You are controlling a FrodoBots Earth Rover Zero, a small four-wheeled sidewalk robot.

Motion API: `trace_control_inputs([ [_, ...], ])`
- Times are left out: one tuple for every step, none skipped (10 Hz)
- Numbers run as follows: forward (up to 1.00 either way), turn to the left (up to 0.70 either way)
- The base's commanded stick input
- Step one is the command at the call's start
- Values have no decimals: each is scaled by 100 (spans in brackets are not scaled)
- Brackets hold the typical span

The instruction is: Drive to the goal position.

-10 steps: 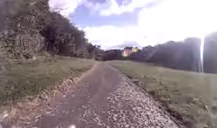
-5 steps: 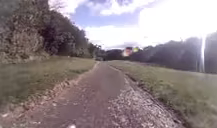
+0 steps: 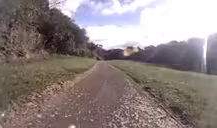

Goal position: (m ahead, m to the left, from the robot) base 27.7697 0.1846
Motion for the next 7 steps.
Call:
trace_control_inputs([
  [70,2],
  [70,2],
  [70,2],
  [70,3],
  [70,2],
  [70,2],
  [70,2],
])
